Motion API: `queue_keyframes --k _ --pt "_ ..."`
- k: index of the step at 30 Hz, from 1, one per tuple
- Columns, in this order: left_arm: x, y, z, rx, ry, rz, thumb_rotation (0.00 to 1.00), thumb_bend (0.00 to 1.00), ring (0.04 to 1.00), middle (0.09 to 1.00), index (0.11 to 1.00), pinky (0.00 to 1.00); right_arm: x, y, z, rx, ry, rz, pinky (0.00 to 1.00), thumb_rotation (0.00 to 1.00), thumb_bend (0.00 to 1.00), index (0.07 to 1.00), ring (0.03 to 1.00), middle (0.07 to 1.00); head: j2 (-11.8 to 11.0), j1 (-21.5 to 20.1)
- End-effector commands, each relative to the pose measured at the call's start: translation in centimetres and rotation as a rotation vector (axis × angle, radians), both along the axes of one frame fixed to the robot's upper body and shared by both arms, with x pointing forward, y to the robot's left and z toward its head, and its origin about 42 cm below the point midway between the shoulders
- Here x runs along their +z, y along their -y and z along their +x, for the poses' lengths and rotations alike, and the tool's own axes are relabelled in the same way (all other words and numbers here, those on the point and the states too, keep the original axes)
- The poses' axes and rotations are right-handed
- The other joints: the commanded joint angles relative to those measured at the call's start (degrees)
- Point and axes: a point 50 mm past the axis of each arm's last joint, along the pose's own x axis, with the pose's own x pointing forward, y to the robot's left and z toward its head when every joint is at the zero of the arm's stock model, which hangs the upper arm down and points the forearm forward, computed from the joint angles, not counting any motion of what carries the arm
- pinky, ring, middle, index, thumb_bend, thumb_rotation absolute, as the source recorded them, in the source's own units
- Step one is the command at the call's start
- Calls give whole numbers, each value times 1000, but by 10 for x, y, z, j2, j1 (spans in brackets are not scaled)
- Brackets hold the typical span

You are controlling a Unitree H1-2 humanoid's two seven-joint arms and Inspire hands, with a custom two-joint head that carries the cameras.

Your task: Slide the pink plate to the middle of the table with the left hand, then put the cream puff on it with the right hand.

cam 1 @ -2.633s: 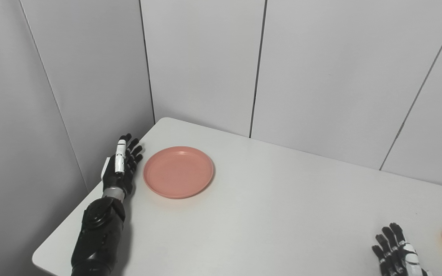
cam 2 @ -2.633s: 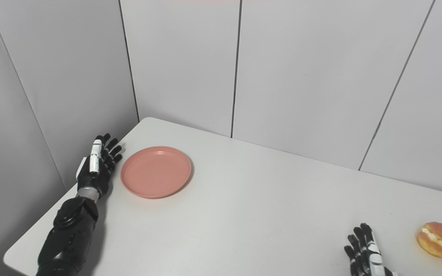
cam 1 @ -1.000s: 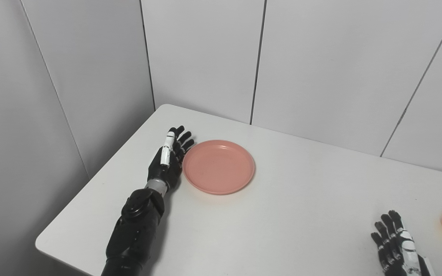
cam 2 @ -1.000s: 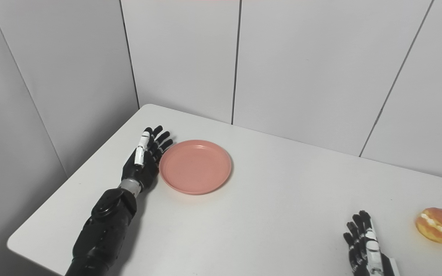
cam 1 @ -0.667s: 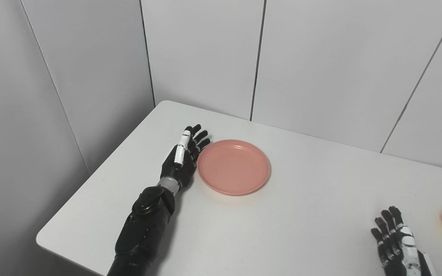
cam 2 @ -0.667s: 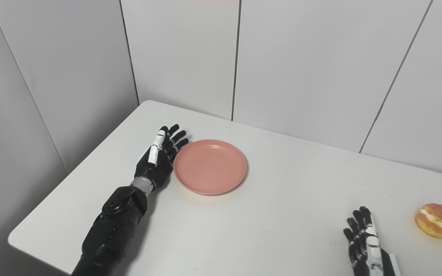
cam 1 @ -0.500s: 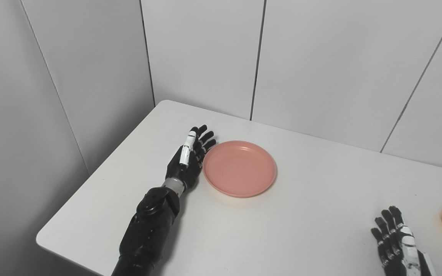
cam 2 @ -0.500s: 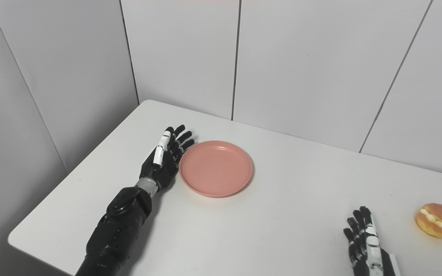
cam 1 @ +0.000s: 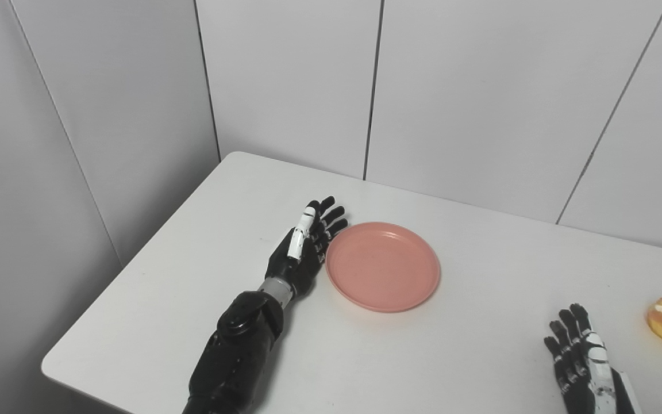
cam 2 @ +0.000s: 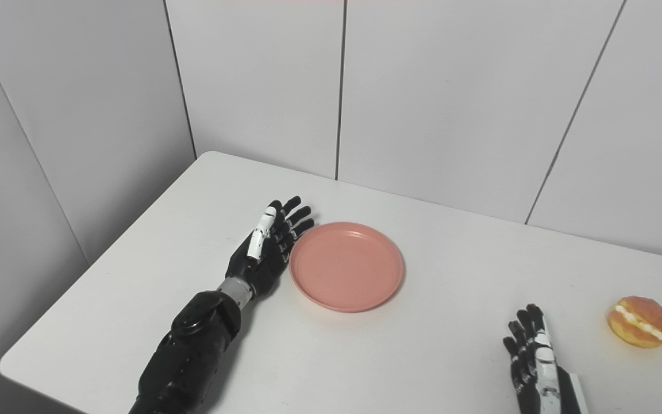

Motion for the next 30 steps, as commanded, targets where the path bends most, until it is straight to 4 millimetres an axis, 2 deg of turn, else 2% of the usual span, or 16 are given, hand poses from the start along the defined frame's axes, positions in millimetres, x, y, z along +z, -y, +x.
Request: queue_keyframes --k 1,13,21,30 --pt "-20 10 -11 -27 -107 -2 1000 404 896 906 909 892 -10 -4 -7 12 -79 4 1000 1000 271 1000 1000 1000 3 -6" --pt "-10 41 -30 -122 -96 -30 1000 405 935 941 936 945 -4 -12 -8 5 -79 14 1000 1000 302 1000 1000 1000 20 -42" --pt "-11 59 -43 -177 -115 -17 1000 396 932 943 942 927 0 -15 -7 1 -74 10 1000 1000 304 1000 1000 1000 30 -67" --pt "-14 70 -56 -216 -129 -7 1000 397 941 946 941 960 5 -18 -5 -20 -57 1 1000 1000 311 1000 1000 1000 42 -108"
